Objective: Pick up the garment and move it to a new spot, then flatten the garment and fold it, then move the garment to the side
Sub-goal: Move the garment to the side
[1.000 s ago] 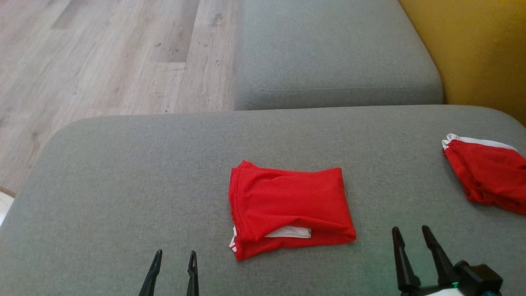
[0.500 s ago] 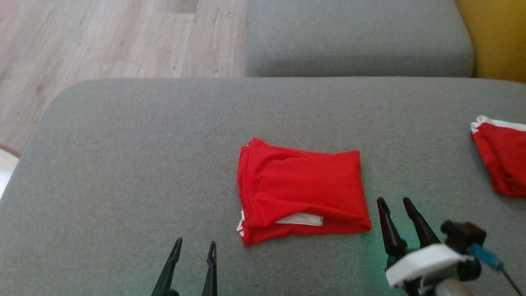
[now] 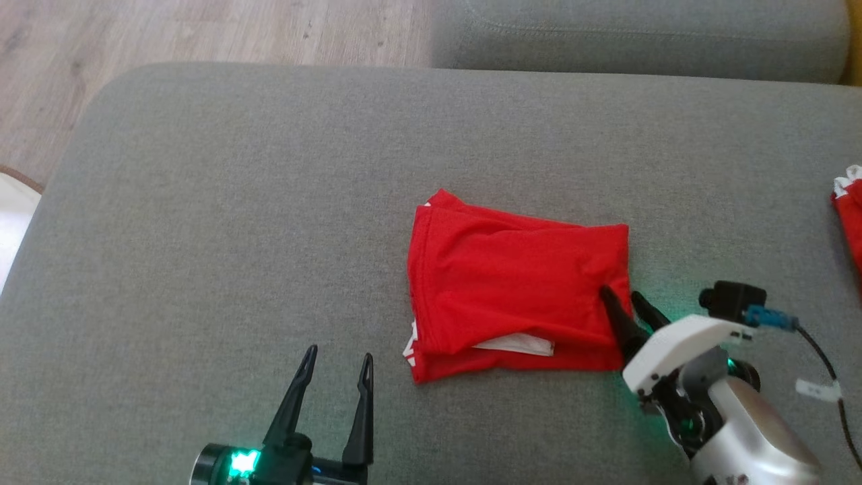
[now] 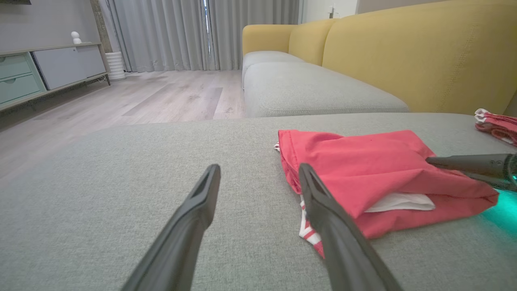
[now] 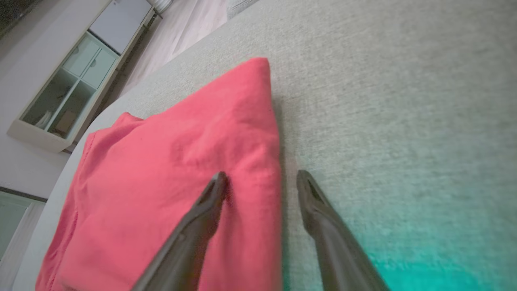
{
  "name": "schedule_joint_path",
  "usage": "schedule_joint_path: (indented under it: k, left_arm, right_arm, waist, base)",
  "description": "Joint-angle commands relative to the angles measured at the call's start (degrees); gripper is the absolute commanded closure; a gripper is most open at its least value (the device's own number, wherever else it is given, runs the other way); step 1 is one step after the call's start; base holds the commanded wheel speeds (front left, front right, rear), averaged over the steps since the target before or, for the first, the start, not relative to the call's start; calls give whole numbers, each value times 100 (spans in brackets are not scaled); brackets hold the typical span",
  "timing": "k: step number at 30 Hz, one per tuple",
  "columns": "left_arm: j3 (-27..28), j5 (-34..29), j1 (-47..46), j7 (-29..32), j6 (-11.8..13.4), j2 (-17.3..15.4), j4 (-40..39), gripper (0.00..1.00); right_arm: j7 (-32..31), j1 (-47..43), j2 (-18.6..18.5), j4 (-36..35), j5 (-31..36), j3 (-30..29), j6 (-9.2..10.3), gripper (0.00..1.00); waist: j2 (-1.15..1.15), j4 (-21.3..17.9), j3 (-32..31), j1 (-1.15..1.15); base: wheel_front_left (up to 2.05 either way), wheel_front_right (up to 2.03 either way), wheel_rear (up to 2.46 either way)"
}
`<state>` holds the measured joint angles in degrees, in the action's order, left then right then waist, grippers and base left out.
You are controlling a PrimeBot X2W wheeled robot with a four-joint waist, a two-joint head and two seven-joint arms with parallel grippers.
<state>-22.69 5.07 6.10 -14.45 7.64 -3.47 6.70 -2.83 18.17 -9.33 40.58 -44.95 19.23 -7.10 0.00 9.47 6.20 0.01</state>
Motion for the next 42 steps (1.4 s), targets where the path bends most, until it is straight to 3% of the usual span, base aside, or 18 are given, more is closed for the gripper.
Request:
schedule_joint_path:
  k: [1, 4, 9, 16, 24, 31, 32, 33, 34, 38, 42]
  left_arm:
    - [114, 27, -202, -55, 56, 59, -142, 0]
    - [130, 39, -218, -55, 108, 59, -147, 0]
    - [118, -28, -262, -55, 112, 59, -225, 0]
    - [199, -27, -617, -55, 218, 59, -718, 0]
    - [264, 141, -982, -55, 193, 59, -954, 0]
    - [337, 143, -1146, -55, 111, 59, -998, 0]
    - [362, 141, -1161, -55, 105, 59, -1007, 0]
    - [362, 141, -1161, -55, 105, 59, -1007, 0]
    - [388, 144, -1175, -55, 98, 59, -1003, 0]
    - [430, 126, -1220, -55, 2, 59, -969, 0]
    - [445, 309, -1160, -55, -132, 59, -888, 0]
  right_arm:
    - [-60, 175, 26, -44, -33, 228, -39, 100]
    - [69, 320, 30, -29, -145, 332, -39, 100]
    - [371, 585, -387, -168, 16, 447, -39, 100]
    - [215, 1226, -1783, -866, 572, 295, -39, 100]
    - [-439, 1663, -3205, -1669, 1046, -607, -39, 100]
    - [-1237, 1247, -3809, -2156, 1390, -1577, -39, 100]
    - [-1297, 1162, -3841, -2229, 1492, -1700, -39, 27]
    - [-1297, 1162, -3841, -2229, 1492, -1700, -39, 27]
    - [-1306, 1103, -3839, -2301, 1647, -1855, -39, 0]
    - [-1074, 903, -3549, -2722, 2677, -2304, -39, 0]
    - [-806, 536, -2602, -3265, 3571, -2362, -39, 0]
  waist:
    - [0, 20, 34, -1]
    - [0, -41, 88, -1]
    - [0, -361, 235, -1]
    - [0, -992, 823, -1]
    - [0, -1249, 1323, -1]
    - [0, -1229, 1511, -1]
    - [0, -1227, 1523, -1]
    - [0, -1227, 1523, -1]
    - [0, -1225, 1529, -1]
    - [0, -1198, 1403, -1]
    - [0, -1128, 1101, -1]
  base:
    - [0, 0, 0]
    - [0, 0, 0]
    - [0, 0, 0]
    - [0, 0, 0]
    - [0, 0, 0]
    - [0, 0, 0]
    - [0, 0, 0]
    - [0, 0, 0]
    - [0, 0, 0]
    - [0, 0, 0]
    - [0, 0, 0]
